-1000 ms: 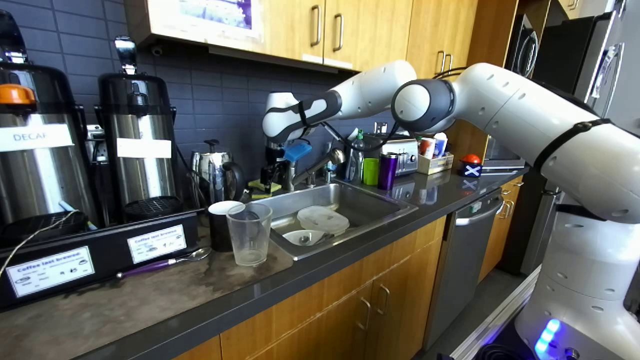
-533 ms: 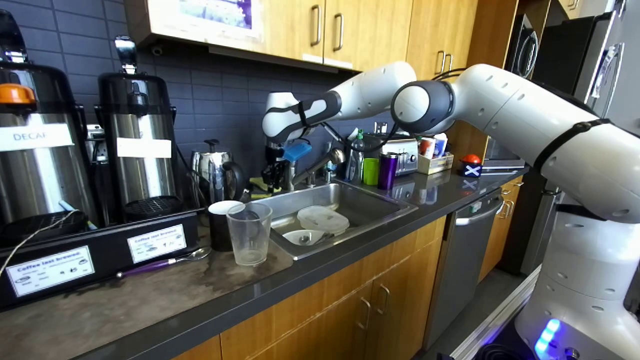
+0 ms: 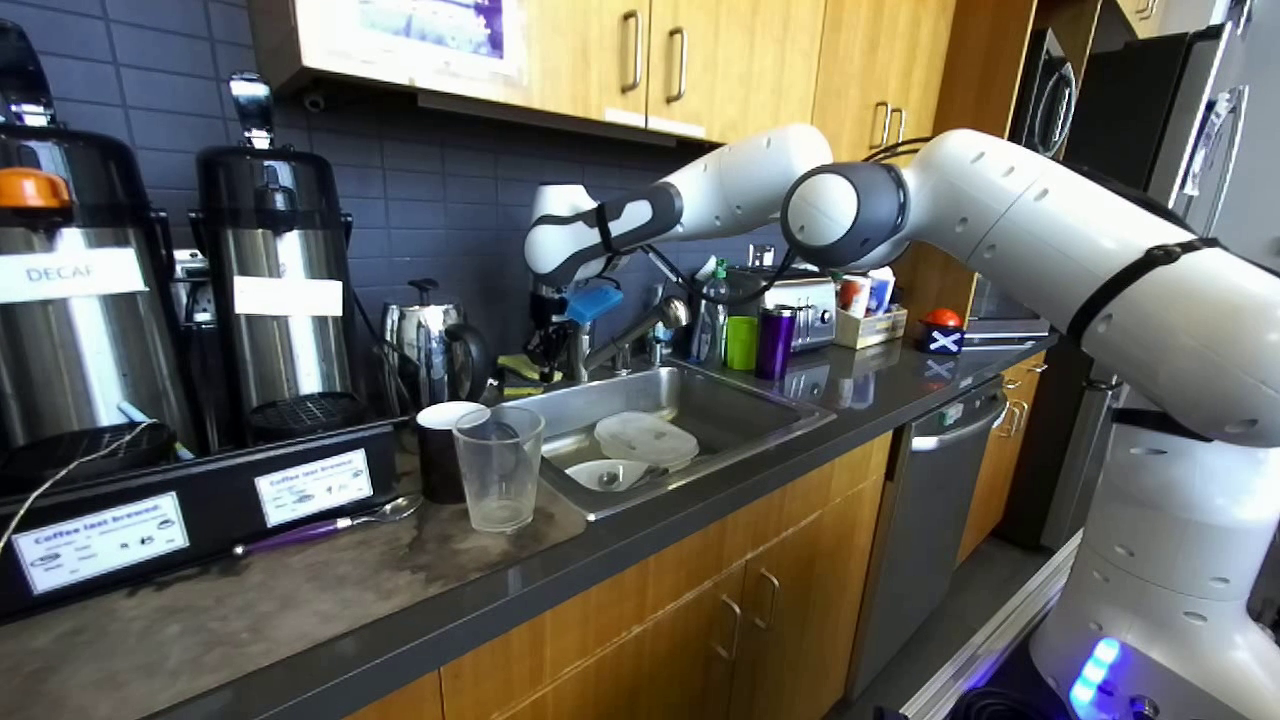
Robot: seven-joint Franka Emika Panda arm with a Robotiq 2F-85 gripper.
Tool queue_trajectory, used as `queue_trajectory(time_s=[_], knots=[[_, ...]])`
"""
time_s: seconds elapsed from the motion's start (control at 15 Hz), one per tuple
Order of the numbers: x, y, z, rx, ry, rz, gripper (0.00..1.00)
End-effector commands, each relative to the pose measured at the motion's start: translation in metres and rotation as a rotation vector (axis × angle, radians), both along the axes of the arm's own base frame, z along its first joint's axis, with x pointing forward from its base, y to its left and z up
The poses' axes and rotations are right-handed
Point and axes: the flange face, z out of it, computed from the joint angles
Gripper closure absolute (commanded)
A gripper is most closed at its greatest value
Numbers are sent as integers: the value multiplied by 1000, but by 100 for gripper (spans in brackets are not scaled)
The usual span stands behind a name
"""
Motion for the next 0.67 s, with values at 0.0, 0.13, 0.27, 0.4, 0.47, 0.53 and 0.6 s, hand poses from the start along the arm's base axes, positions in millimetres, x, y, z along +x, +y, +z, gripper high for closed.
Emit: queue_trajectory(time_s=[0.0,0.13,0.27,0.4,0.47,0.53,0.6], knots=[[5,-1,-7,-14,-22,13,99],[5,3,-2,-16,-29,18,99],[3,9,4,-20,-39,24,99],[2,15,8,-27,-47,32,99],[1,18,10,-30,-51,36,99],[-1,23,12,-34,-55,39,99],[-2,27,14,-36,-60,43,99]])
